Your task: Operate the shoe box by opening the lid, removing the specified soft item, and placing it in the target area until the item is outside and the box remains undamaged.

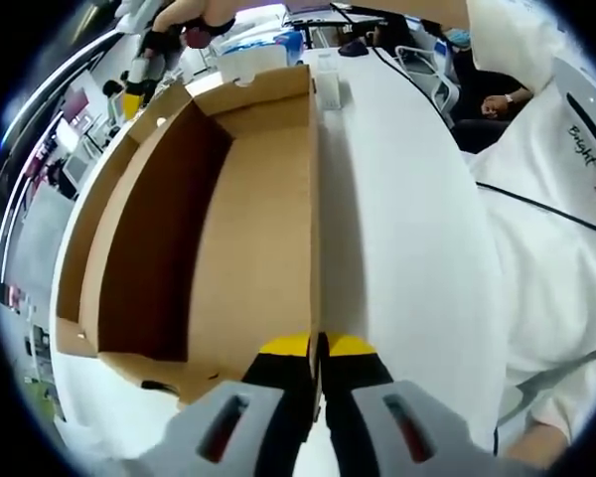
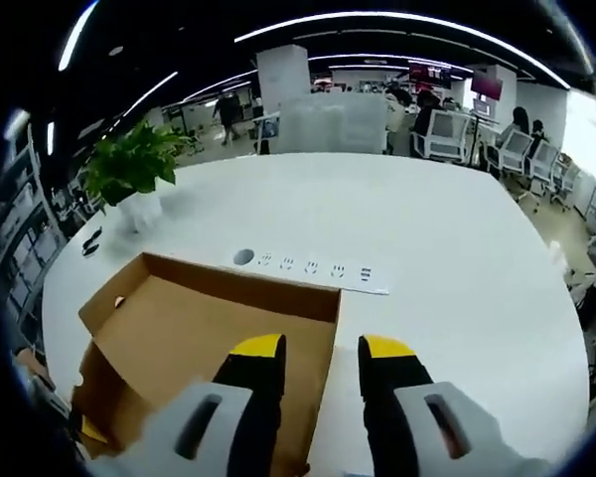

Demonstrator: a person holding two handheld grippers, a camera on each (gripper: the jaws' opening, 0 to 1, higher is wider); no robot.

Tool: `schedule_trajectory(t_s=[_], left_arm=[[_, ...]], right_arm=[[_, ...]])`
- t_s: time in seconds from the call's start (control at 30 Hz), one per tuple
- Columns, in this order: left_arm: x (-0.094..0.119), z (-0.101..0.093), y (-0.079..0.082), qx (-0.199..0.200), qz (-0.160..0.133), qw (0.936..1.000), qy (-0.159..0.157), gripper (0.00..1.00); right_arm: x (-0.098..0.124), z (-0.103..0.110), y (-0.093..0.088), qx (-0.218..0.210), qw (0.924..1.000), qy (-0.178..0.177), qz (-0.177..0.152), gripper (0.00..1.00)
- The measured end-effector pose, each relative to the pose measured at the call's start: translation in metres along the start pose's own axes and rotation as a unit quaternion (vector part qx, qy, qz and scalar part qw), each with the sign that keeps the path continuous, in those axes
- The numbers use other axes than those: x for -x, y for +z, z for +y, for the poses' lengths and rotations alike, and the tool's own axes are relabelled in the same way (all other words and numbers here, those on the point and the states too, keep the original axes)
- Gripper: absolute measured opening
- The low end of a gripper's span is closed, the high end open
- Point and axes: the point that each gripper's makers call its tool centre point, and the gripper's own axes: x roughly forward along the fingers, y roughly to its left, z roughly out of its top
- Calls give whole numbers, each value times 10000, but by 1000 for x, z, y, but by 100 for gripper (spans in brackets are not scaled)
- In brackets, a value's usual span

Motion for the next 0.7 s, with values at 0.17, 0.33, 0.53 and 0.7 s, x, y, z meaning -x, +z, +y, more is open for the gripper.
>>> schedule_trajectory(t_s=[0.17, 0.33, 0.53, 0.7], left_arm=[[0, 0, 0, 4, 13, 10000, -36, 2], [0, 0, 0, -7, 4, 10000, -16, 2], [0, 0, 1, -37, 29, 10000, 11, 2], [0, 1, 1, -70, -11, 10000, 38, 2]], right_arm=[[-9, -3, -16, 240, 9987, -120, 432, 29], [-19, -1, -30, 480, 9956, -33, 804, 29], [-31, -11, -24, 468, 9957, -419, 676, 24], [-36, -17, -32, 527, 9930, -615, 858, 22]])
